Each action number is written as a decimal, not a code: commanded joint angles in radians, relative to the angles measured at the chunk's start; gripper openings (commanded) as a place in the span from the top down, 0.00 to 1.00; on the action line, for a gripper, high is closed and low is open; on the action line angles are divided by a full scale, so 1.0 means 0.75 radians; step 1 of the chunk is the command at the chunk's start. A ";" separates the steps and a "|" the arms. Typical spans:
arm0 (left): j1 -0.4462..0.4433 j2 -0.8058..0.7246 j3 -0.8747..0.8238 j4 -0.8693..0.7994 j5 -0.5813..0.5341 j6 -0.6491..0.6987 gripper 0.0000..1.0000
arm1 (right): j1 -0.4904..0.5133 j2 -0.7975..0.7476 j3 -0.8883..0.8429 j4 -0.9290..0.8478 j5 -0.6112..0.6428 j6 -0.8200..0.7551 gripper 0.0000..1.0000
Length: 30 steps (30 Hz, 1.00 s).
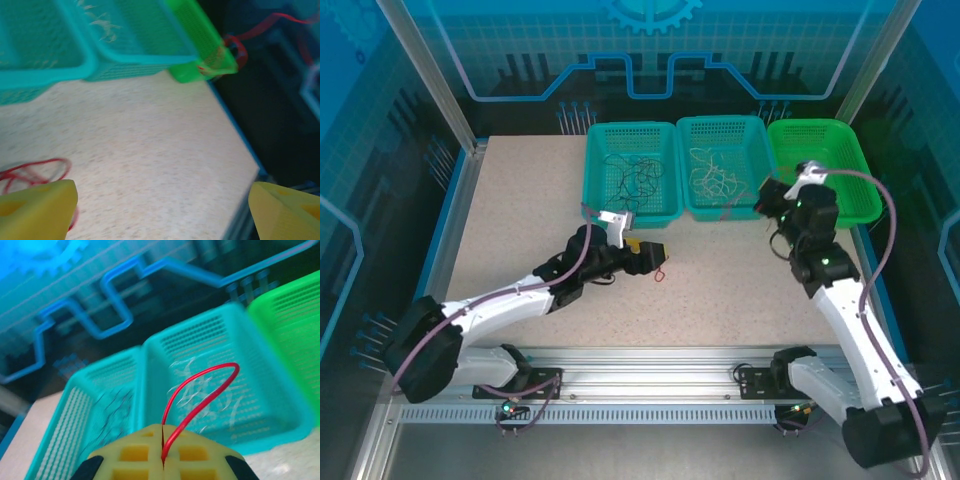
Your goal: Untangle the cables
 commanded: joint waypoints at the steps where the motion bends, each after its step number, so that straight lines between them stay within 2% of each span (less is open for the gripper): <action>1: -0.013 -0.074 -0.041 0.146 0.228 0.120 0.07 | -0.175 0.109 0.099 0.007 0.050 0.085 1.00; 7: -0.015 -0.150 -0.068 0.125 0.243 0.171 0.03 | -0.479 0.381 0.207 0.148 0.081 0.355 1.00; 11: -0.017 -0.166 -0.079 0.105 0.234 0.174 0.02 | -0.619 0.578 0.280 0.178 0.047 0.602 1.00; 15: -0.017 -0.186 -0.081 0.093 0.218 0.174 0.02 | -0.636 0.766 0.341 0.239 0.179 0.768 1.00; 18: -0.015 -0.209 -0.089 0.084 0.204 0.169 0.02 | -0.639 0.936 0.485 0.179 0.131 0.772 1.00; 19: -0.016 -0.216 -0.096 0.086 0.197 0.166 0.02 | -0.639 0.983 0.532 0.142 0.096 0.769 0.95; 20: -0.017 -0.226 -0.103 0.085 0.186 0.164 0.02 | -0.637 1.020 0.569 0.116 0.067 0.758 0.79; 21: -0.016 -0.231 -0.108 0.078 0.174 0.166 0.01 | -0.631 1.045 0.595 0.110 0.051 0.749 0.55; 22: -0.016 -0.239 -0.110 0.068 0.169 0.168 0.02 | -0.625 1.055 0.611 0.098 0.051 0.741 0.37; 23: -0.014 -0.243 -0.109 0.055 0.168 0.172 0.01 | -0.614 1.059 0.629 0.071 0.059 0.723 0.26; 25: -0.017 -0.251 -0.108 0.035 0.163 0.179 0.01 | -0.597 1.033 0.635 0.038 0.066 0.671 0.20; 30: -0.016 -0.244 -0.107 0.021 0.142 0.197 0.01 | -0.560 0.825 0.431 0.137 -0.049 0.551 0.21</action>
